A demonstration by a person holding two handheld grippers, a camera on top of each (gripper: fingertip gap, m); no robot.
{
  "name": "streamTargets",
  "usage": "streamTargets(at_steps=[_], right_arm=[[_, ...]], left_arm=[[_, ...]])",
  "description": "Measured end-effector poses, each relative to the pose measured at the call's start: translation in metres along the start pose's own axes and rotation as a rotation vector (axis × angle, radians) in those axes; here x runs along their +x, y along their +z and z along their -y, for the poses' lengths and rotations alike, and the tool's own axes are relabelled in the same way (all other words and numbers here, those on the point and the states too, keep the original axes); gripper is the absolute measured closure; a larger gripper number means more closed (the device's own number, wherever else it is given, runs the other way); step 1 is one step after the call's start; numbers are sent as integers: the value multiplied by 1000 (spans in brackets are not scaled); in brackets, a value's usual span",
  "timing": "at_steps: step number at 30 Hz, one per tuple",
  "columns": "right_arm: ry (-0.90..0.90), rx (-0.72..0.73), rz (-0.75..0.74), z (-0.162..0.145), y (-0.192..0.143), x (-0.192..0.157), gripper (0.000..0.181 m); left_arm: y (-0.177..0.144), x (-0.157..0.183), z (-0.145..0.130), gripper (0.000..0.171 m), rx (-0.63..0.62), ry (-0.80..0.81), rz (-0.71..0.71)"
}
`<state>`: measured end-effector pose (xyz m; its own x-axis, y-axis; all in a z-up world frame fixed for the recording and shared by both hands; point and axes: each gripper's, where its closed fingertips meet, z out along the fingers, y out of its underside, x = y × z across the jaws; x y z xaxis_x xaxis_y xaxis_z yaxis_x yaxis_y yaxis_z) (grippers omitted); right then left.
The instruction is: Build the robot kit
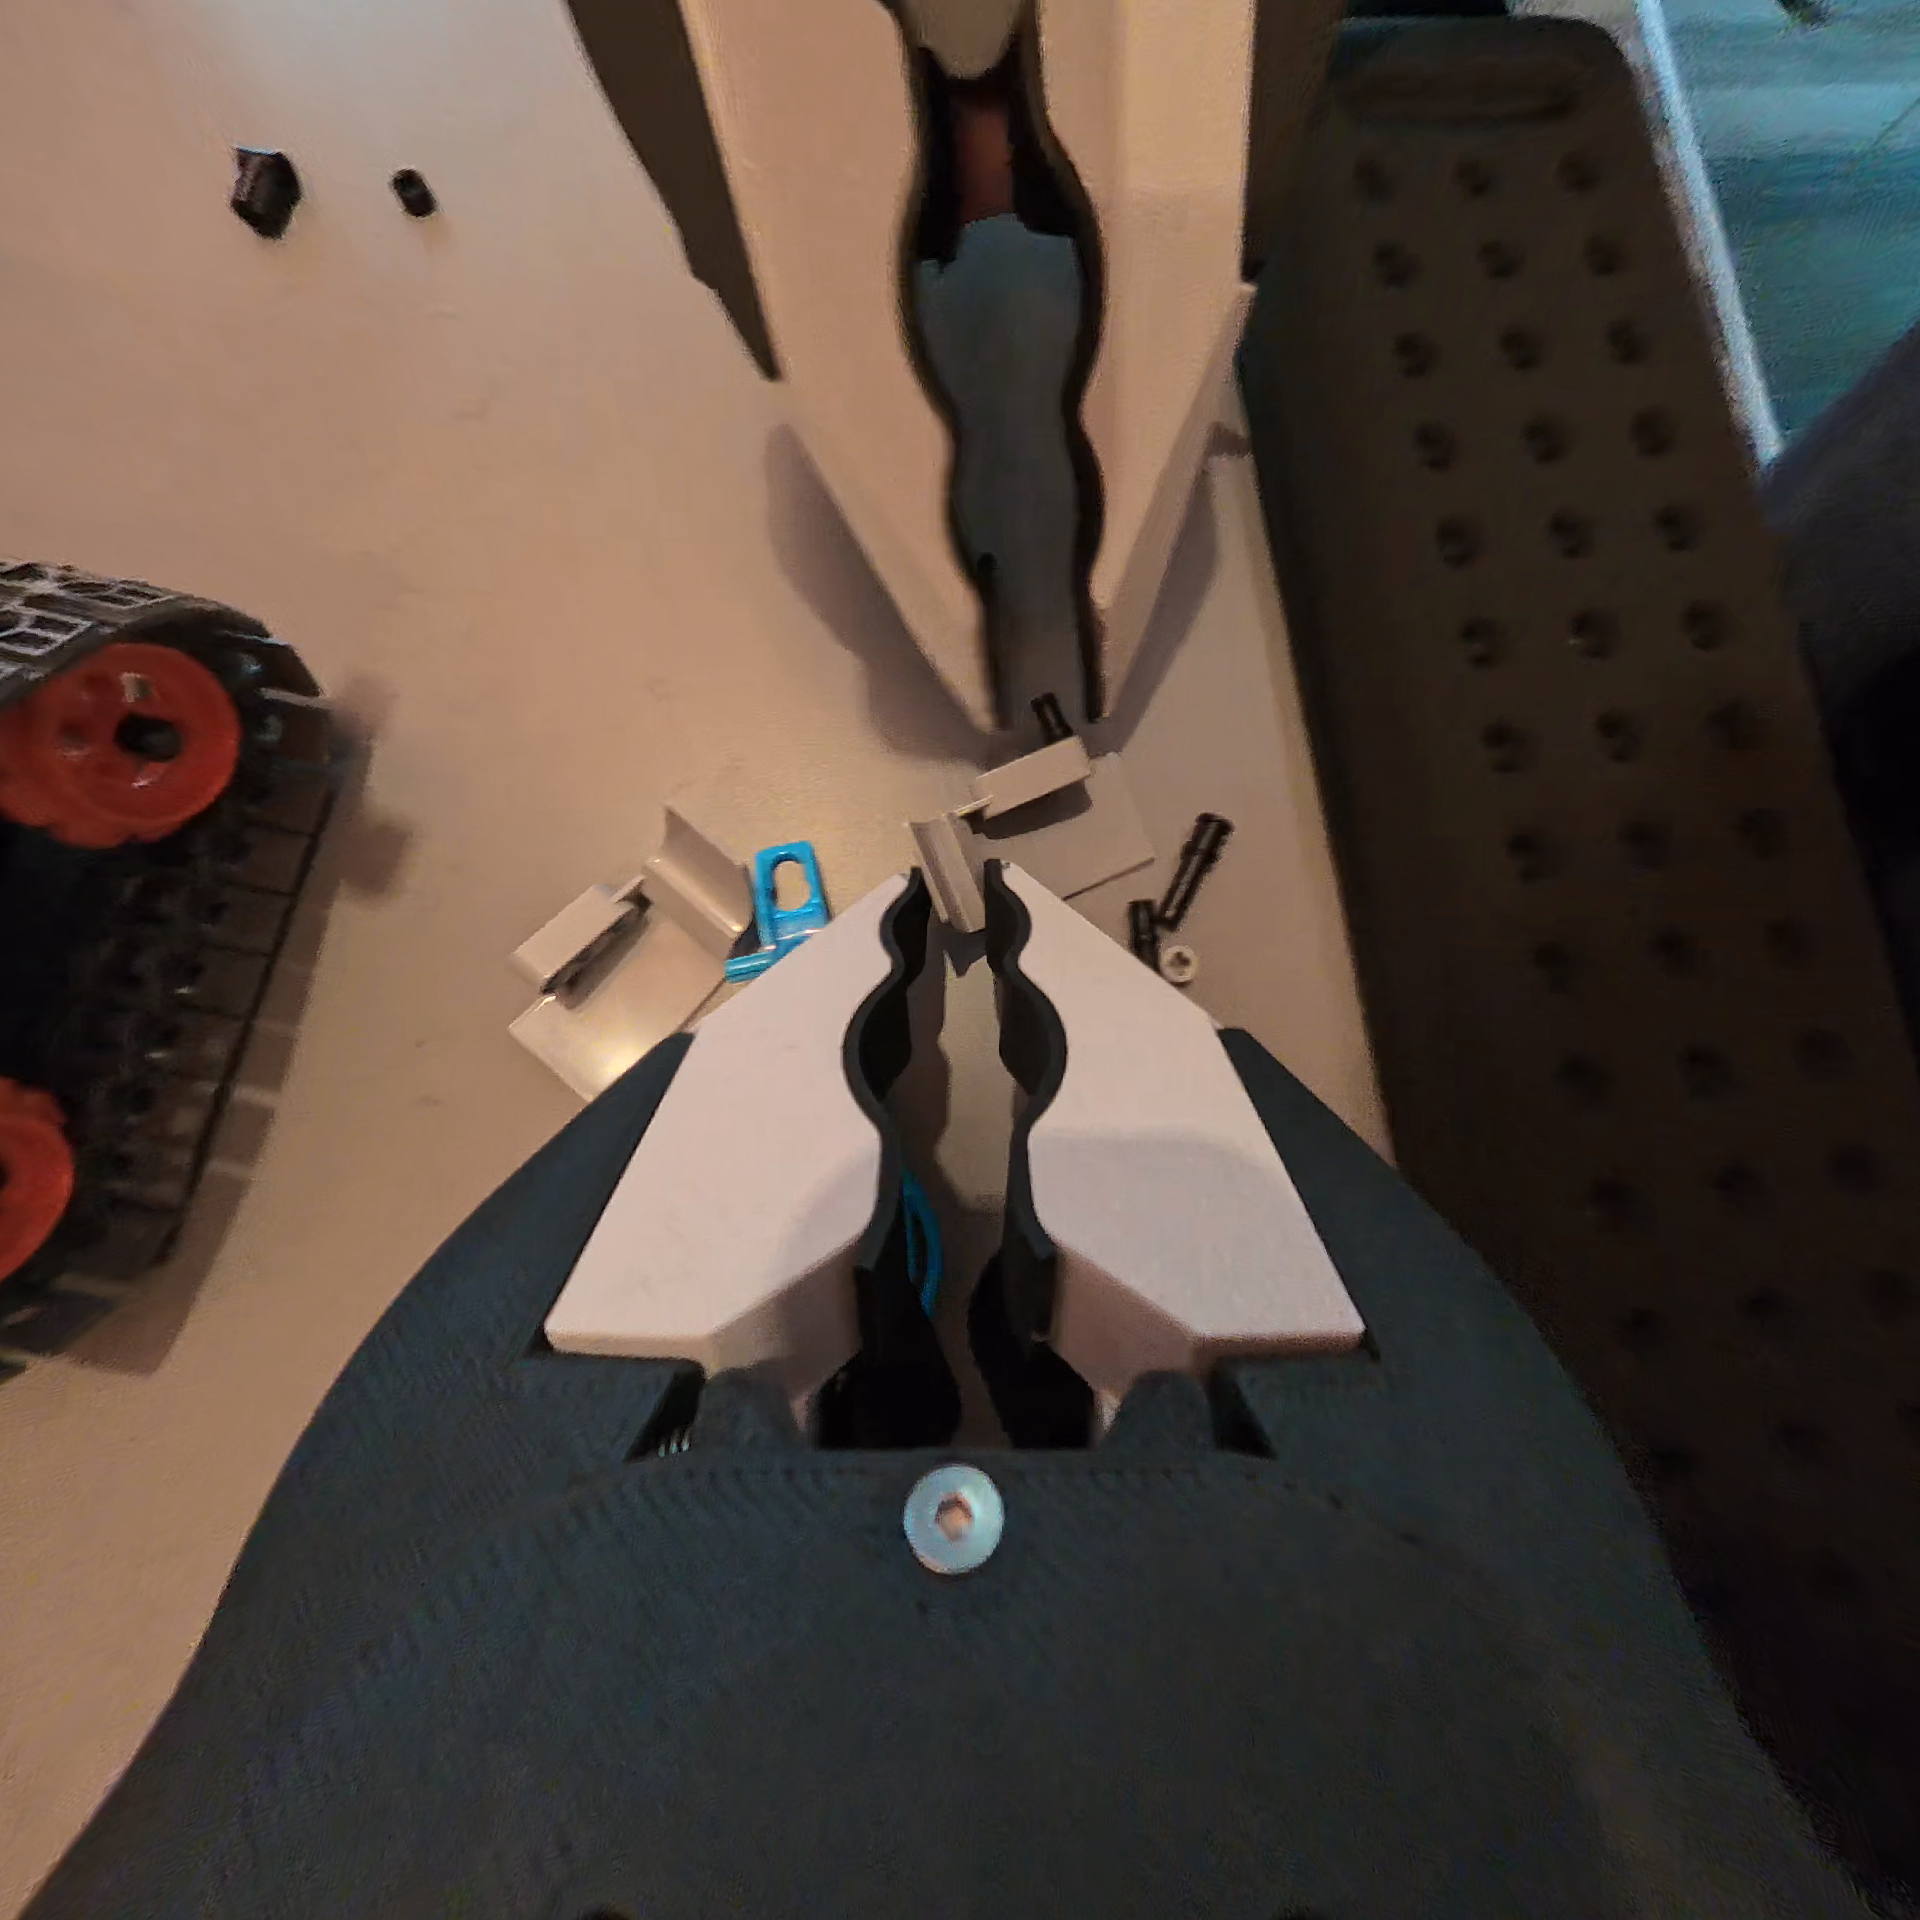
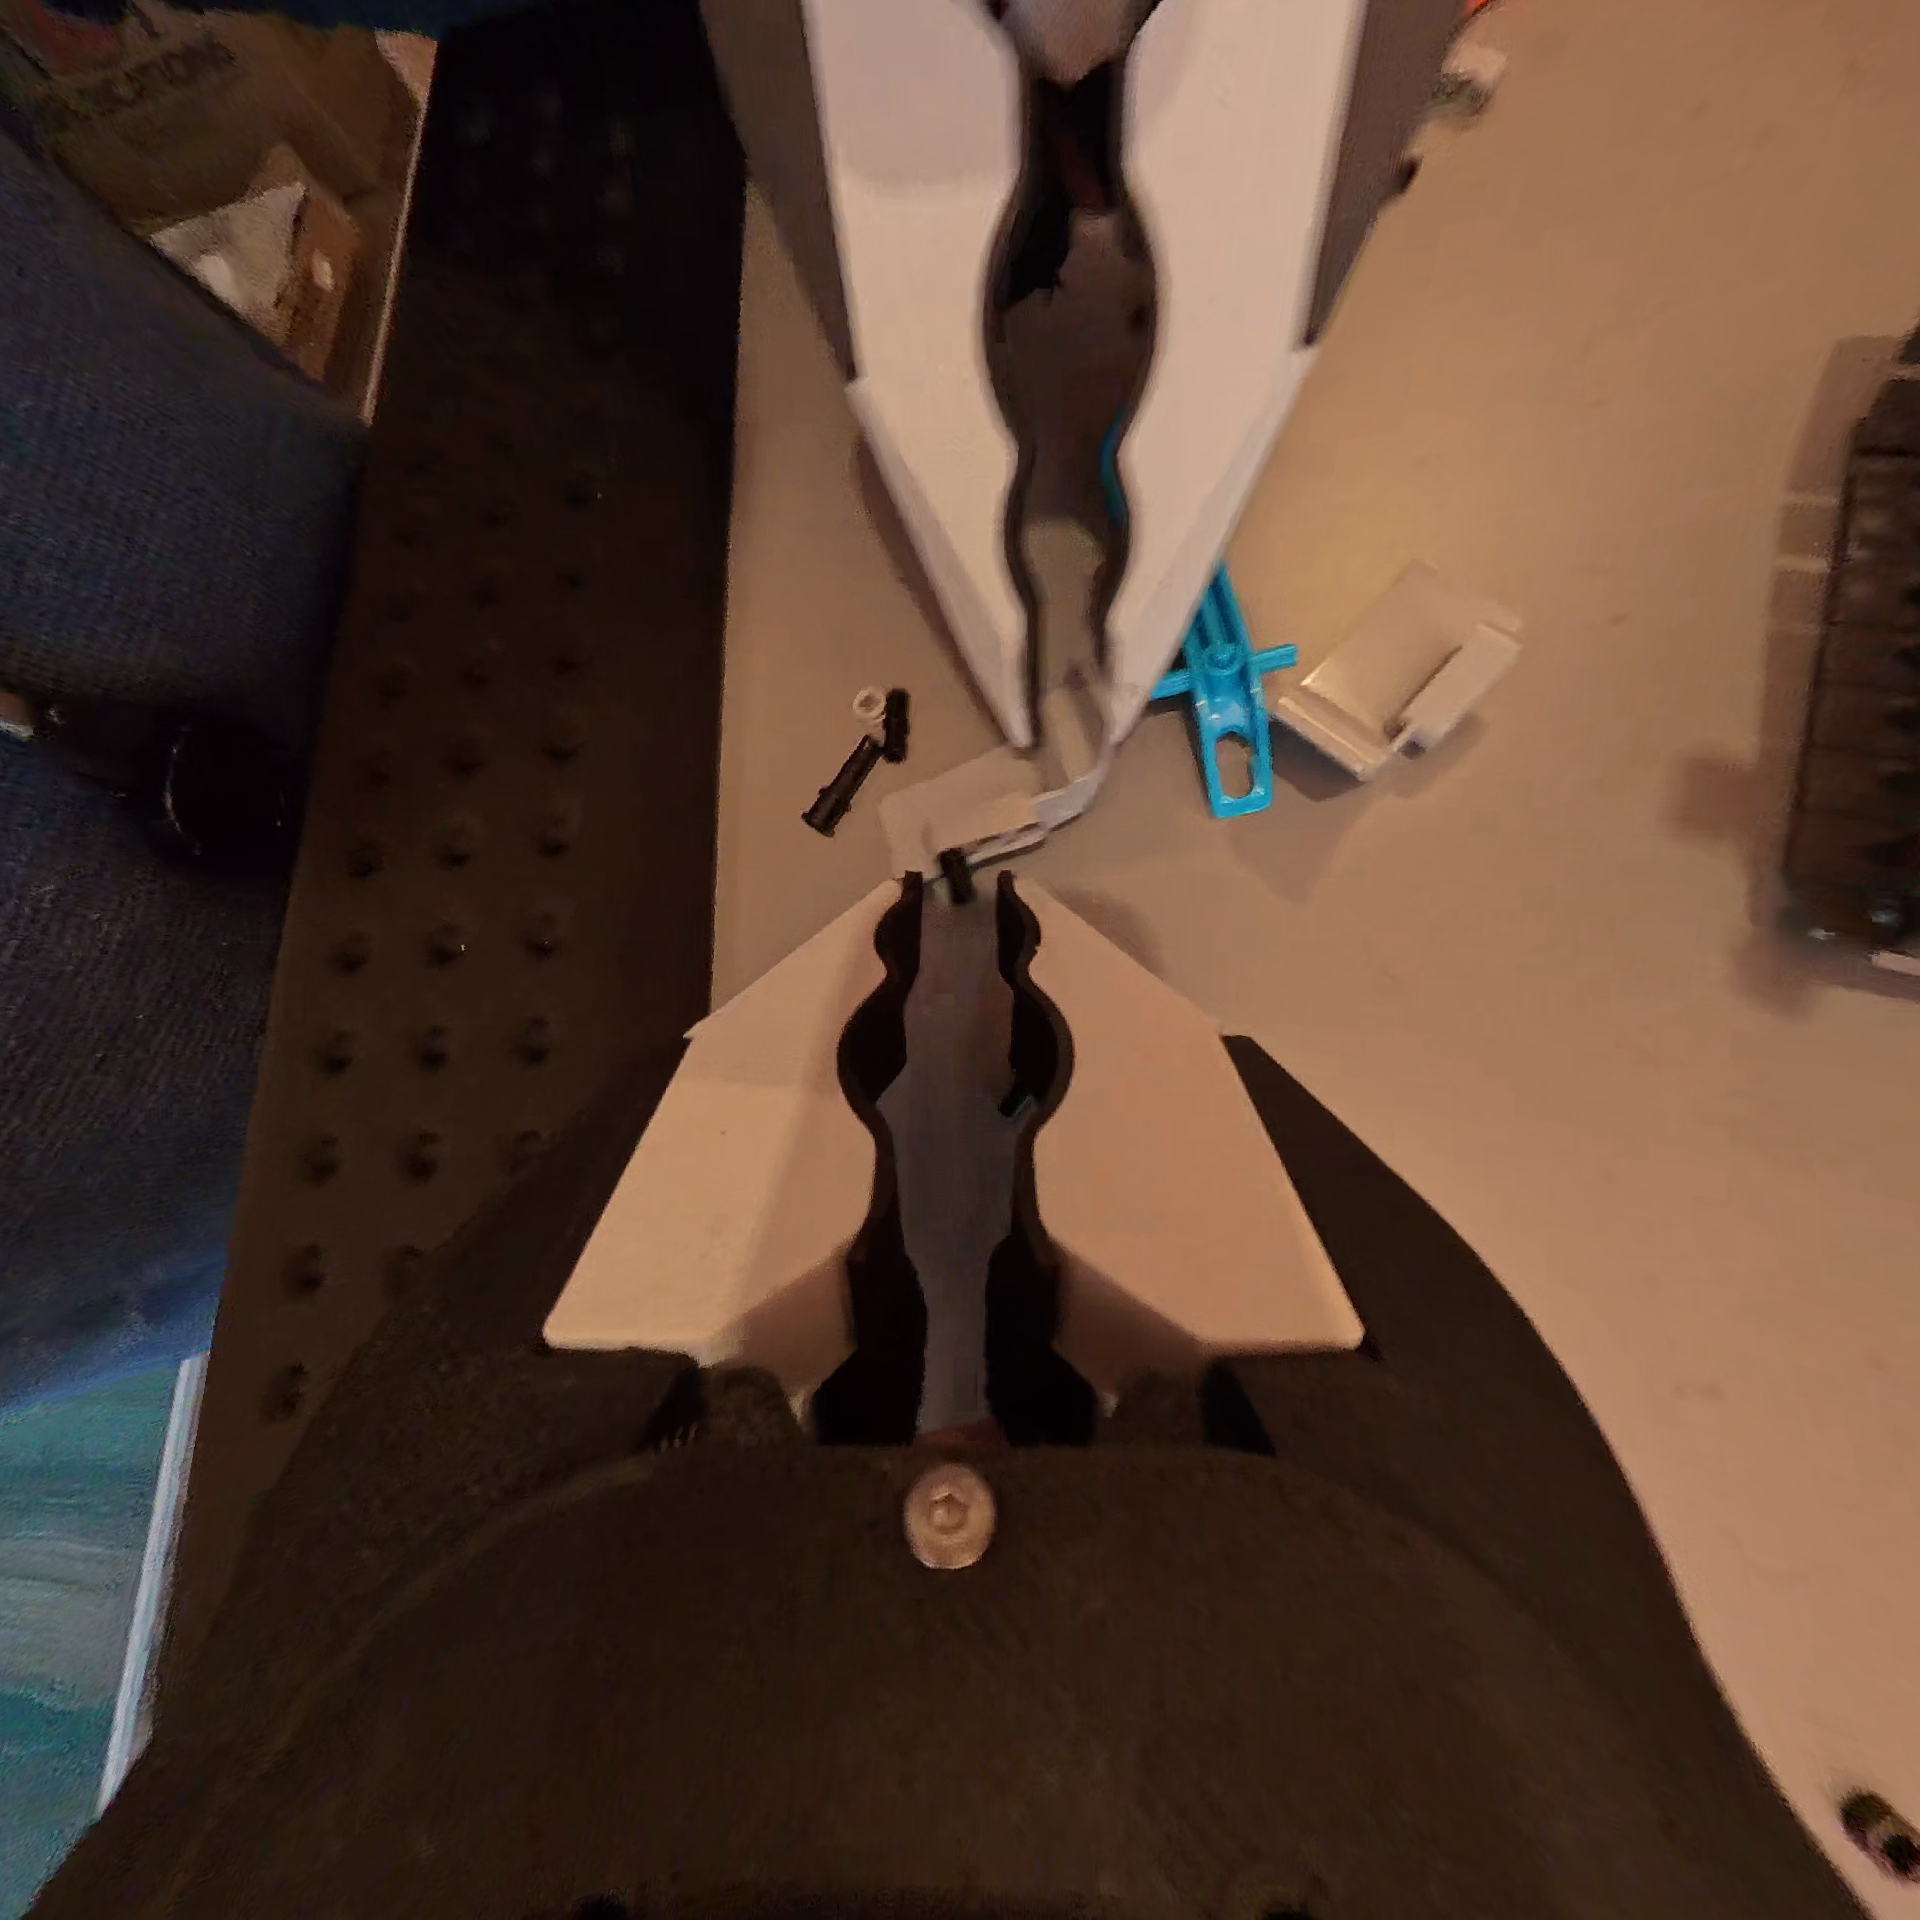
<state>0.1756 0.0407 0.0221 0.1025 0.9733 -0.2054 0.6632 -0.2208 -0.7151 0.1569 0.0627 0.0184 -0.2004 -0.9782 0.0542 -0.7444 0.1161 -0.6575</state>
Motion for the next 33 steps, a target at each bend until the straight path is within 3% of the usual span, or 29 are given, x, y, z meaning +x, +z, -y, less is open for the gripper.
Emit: streamTargets(at_steps=[7,9,11,13,15,17,20,23,33], right_arm=[[-31,-3,24,-1,10,-4,179],[-33,19,15,2,10,-3,179],[-22,20,-8,2,9,1,179],[-18,23,-18,2,10,3,179],[-4,27,-35,3,10,7,179],[-11,32,-36,4,12,6,179],[-9,23,-55,5,16,9,179],[-17,6,-66,5,19,10,179],[-64,1,-116,2,17,11,180]], left_arm=[[5,-4,1,159,-7,27,-30],[5,-8,-1,152,-14,26,5],[-3,-12,3,132,8,30,79],[-15,-6,14,130,78,48,127],[-17,8,19,133,107,80,131],[-7,18,12,139,58,111,121],[7,15,-5,157,-26,123,141],[9,14,-6,171,0,84,113],[11,9,-6,171,79,-27,59]])
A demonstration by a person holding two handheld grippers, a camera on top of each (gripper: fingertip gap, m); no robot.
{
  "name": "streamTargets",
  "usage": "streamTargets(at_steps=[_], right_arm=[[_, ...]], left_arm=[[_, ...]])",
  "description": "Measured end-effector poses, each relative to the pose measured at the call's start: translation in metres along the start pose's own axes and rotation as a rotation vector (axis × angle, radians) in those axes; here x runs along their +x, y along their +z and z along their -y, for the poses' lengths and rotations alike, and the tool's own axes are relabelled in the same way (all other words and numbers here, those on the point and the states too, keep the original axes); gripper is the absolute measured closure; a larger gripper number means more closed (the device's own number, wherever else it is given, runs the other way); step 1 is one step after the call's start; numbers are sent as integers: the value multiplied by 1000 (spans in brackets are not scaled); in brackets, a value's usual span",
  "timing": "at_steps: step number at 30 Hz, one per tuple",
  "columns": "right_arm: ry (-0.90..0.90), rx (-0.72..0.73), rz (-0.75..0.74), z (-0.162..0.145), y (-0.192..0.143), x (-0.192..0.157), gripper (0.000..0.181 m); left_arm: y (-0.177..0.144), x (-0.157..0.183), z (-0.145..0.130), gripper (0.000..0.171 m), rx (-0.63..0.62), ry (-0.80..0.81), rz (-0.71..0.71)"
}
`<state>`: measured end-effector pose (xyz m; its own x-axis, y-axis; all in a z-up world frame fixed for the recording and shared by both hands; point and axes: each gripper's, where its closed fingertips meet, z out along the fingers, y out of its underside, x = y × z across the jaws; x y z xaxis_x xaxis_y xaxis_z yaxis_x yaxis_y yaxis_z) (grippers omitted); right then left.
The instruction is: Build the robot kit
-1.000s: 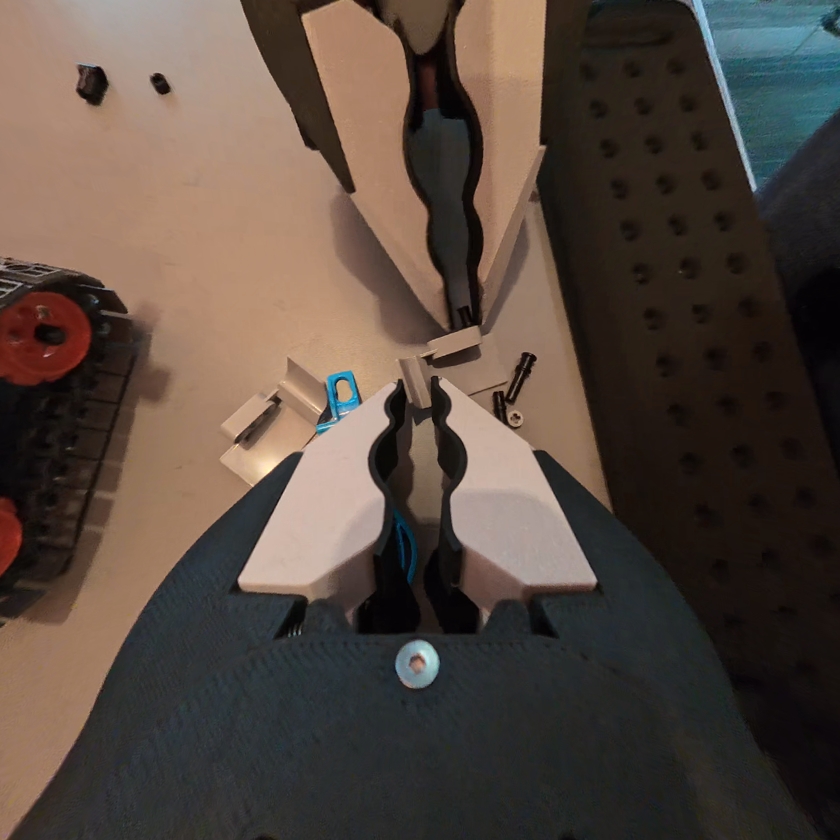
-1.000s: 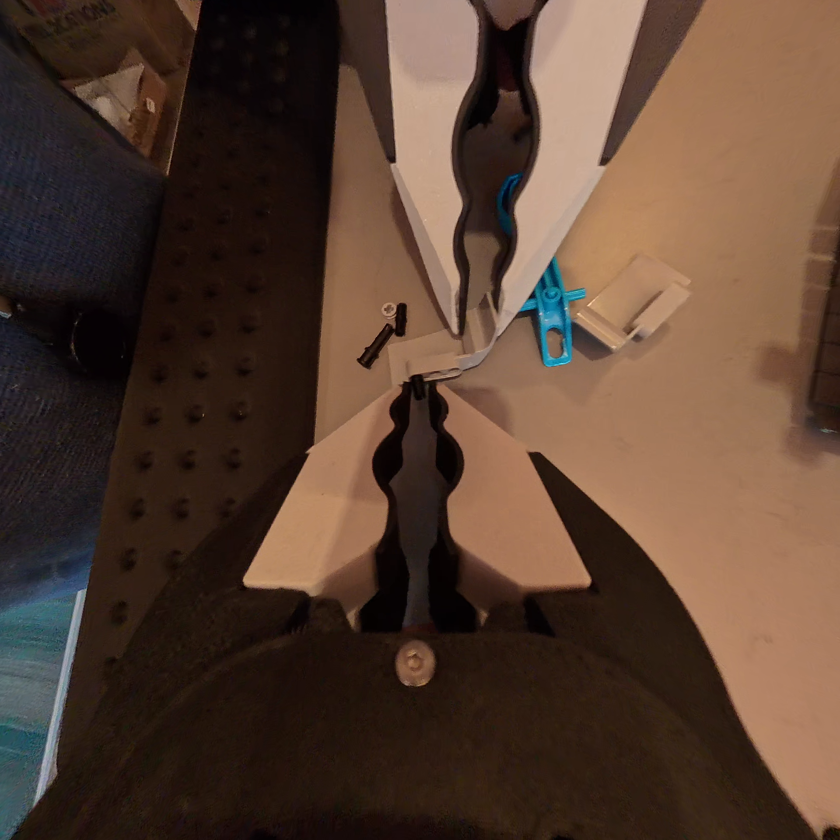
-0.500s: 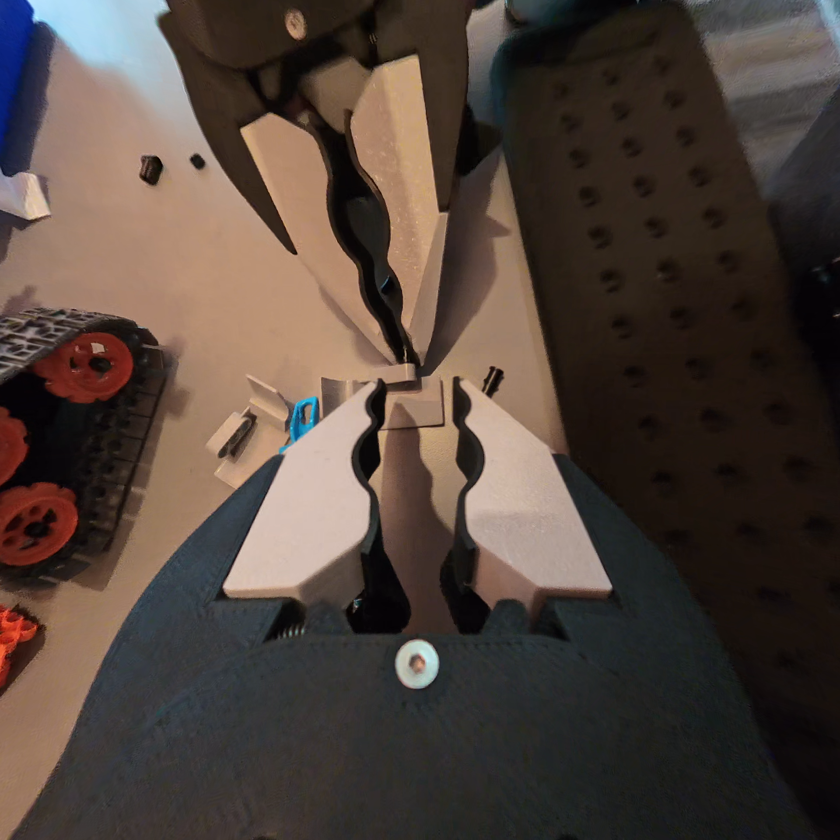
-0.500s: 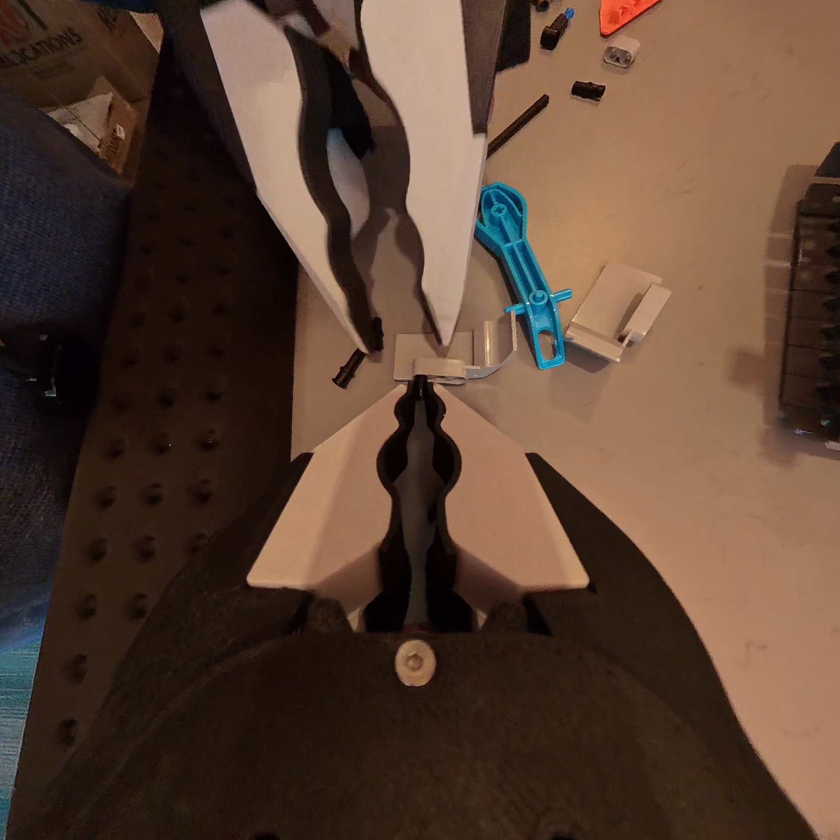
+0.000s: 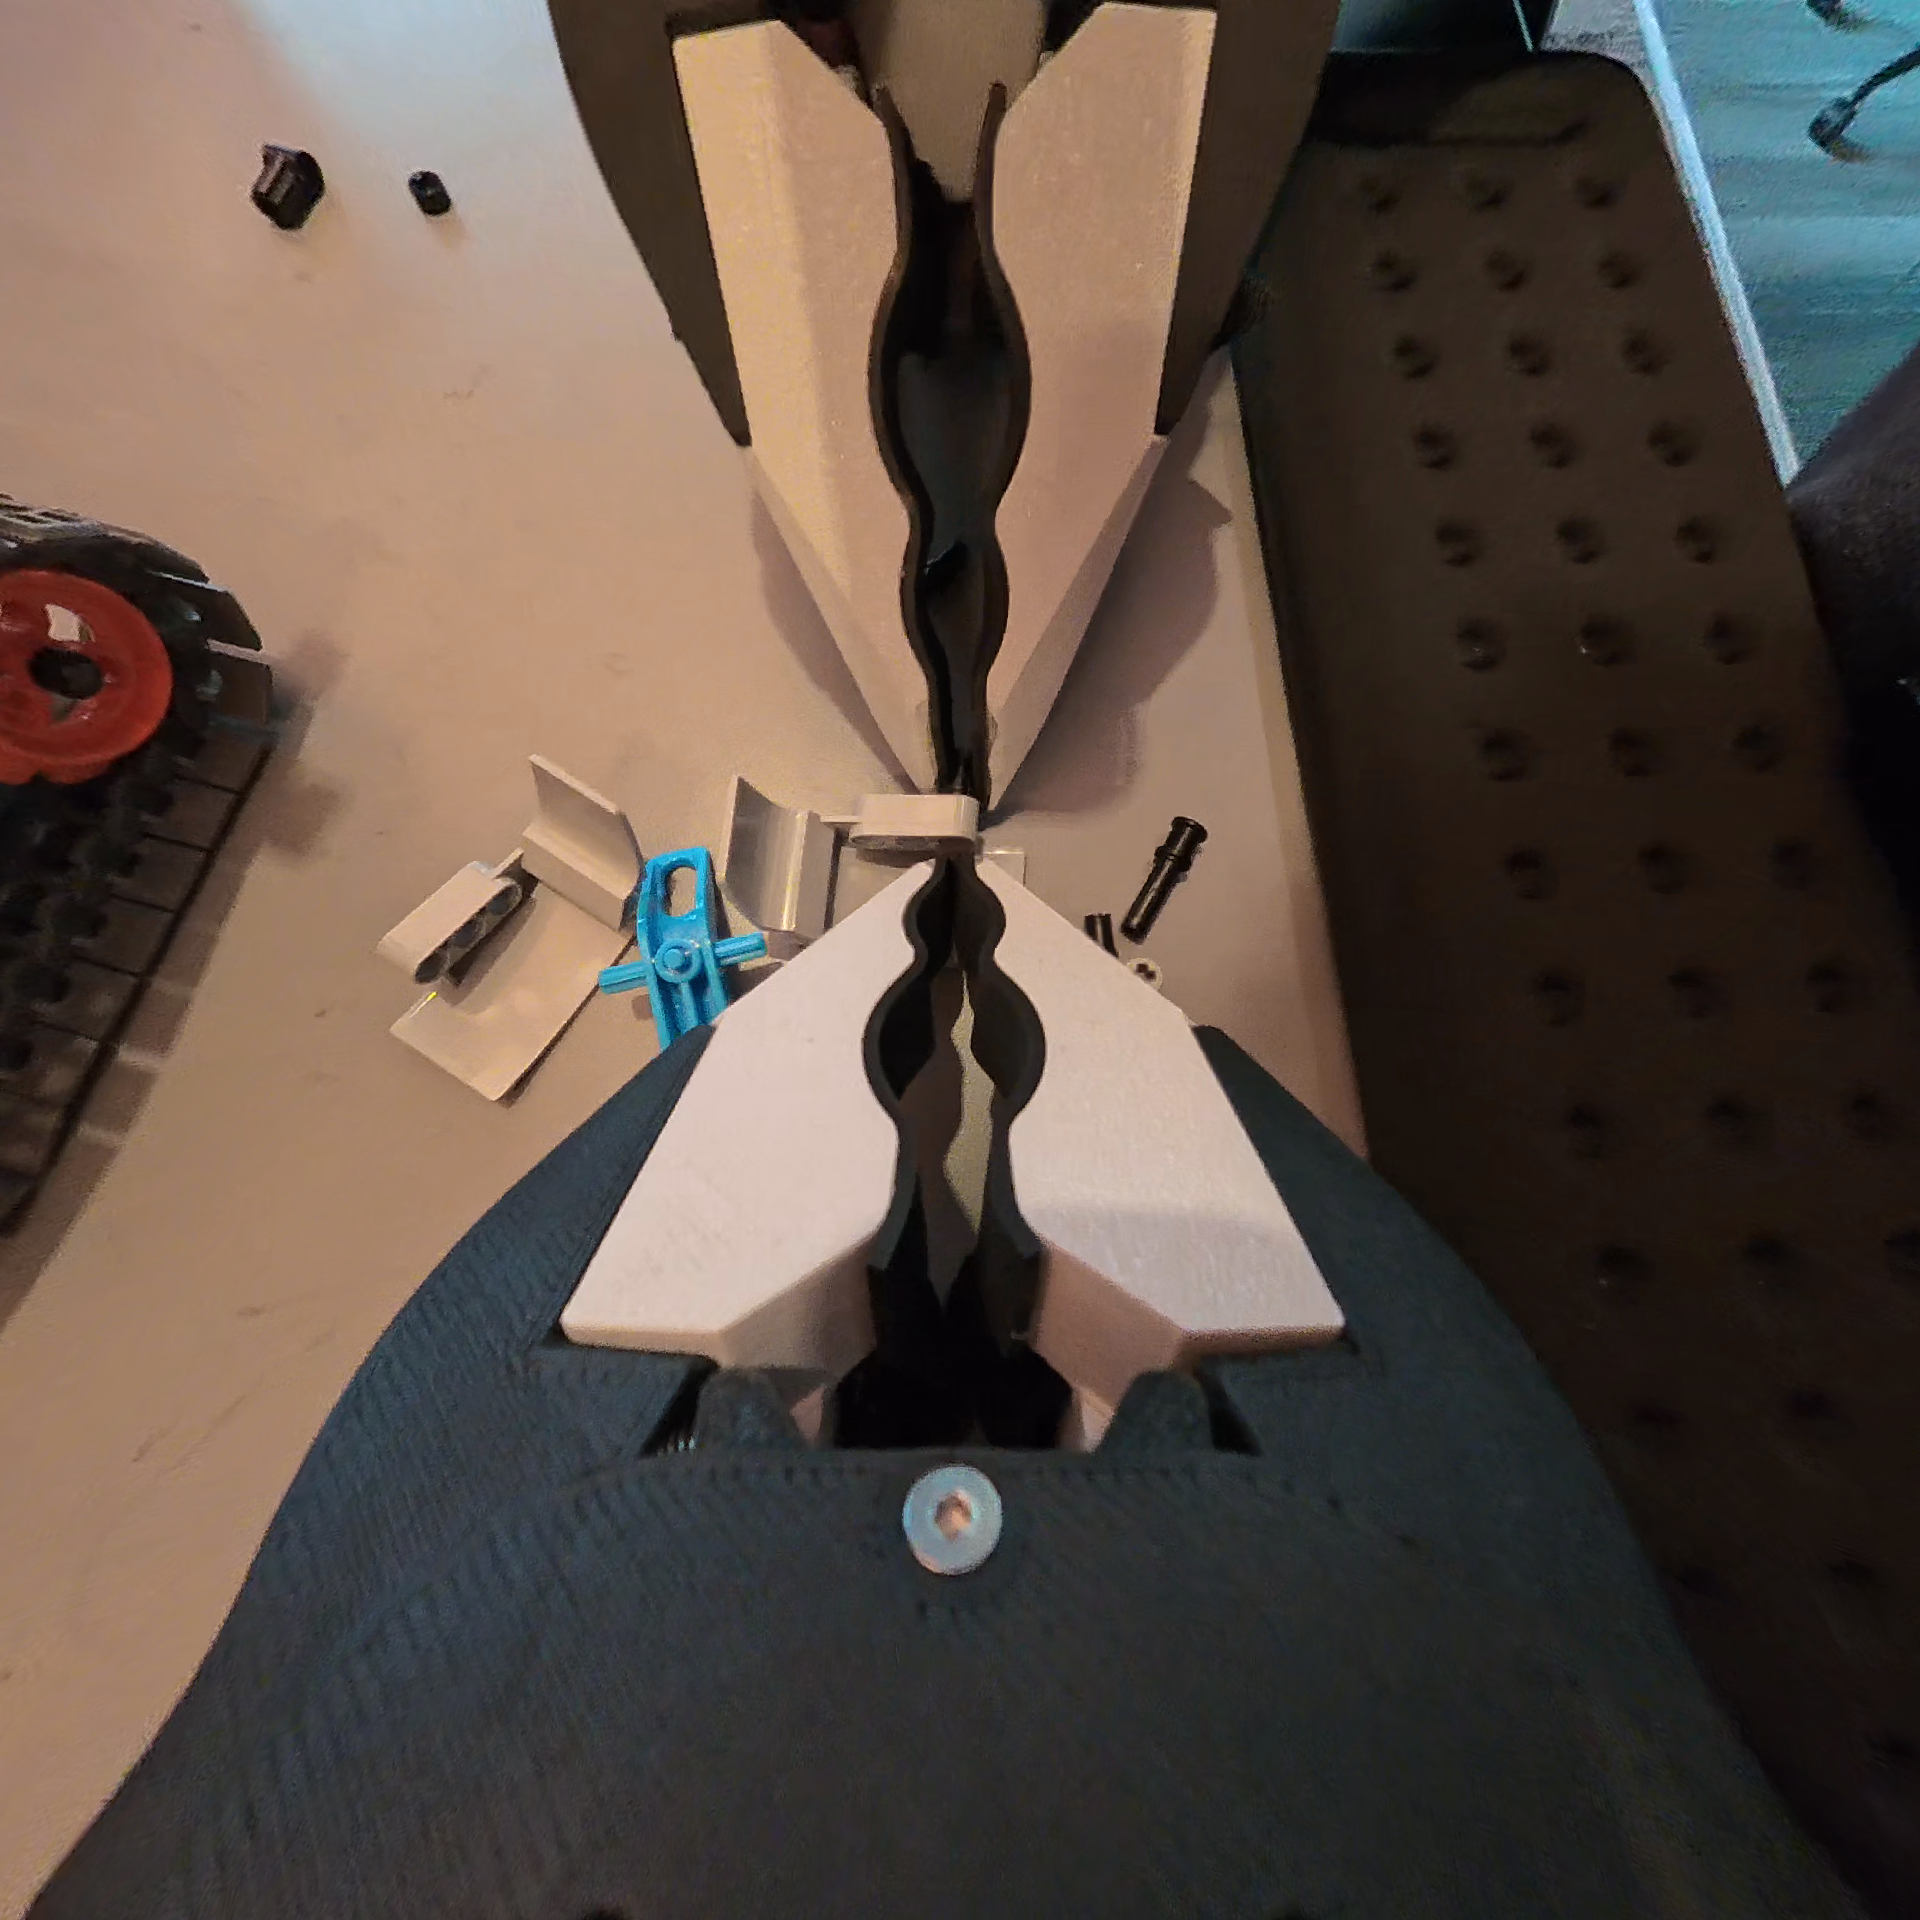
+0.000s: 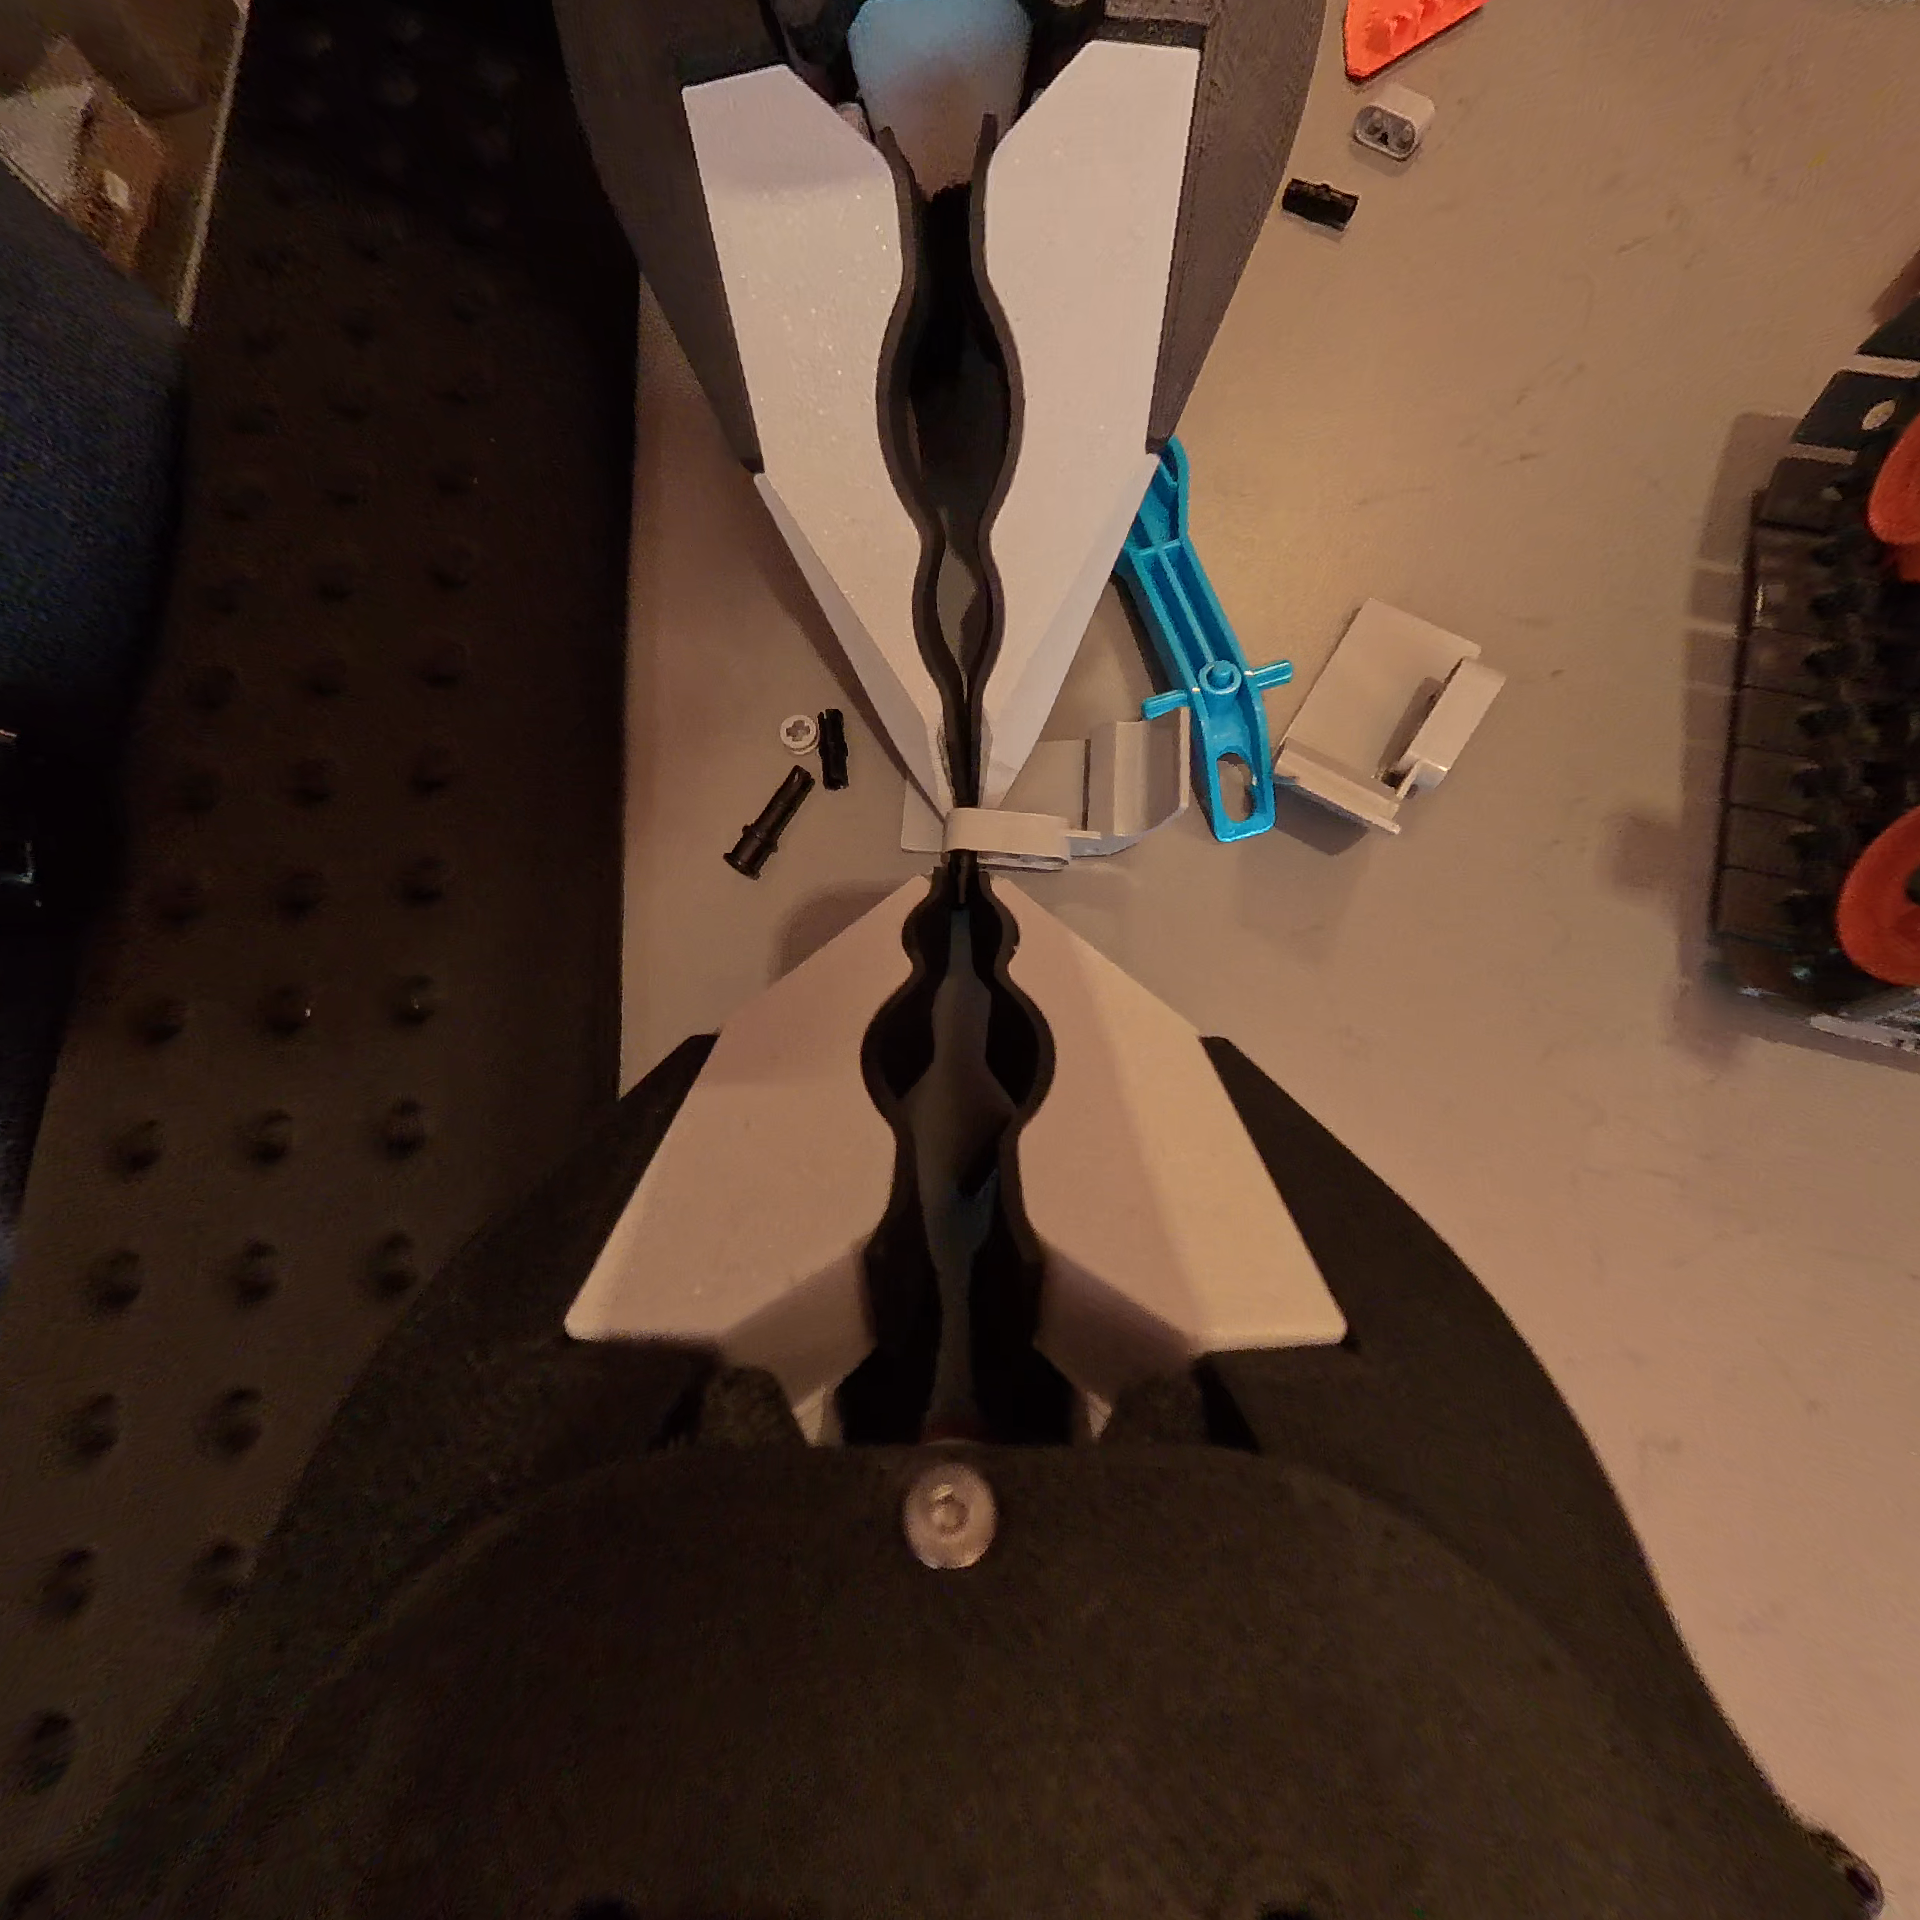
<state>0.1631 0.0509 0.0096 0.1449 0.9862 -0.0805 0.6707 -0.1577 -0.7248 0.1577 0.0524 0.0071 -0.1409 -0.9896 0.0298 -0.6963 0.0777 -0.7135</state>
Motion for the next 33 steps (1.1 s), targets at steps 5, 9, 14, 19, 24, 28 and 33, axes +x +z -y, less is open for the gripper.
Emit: streamTargets(at_steps=[5,9,14,19,24,28,33], right_arm=[[-6,7,-26,-3,-4,1,180],[-11,4,-24,-3,-6,0,180],[-21,-15,-89,-5,-7,-1,180],[-146,-100,-245,-5,-6,-3,180],[-132,-33,-198,-2,-1,-10,180],[-139,-19,-183,0,0,-10,180],[-131,-6,-175,0,0,-9,180]], left_arm=[[0,-3,0,171,4,-1,18],[0,-3,1,171,3,0,17],[-1,-4,0,171,4,-2,30],[-1,-4,1,171,9,-4,26],[-8,7,21,147,89,102,10],[3,5,12,145,-16,151,11],[4,4,11,150,1,140,-7]])
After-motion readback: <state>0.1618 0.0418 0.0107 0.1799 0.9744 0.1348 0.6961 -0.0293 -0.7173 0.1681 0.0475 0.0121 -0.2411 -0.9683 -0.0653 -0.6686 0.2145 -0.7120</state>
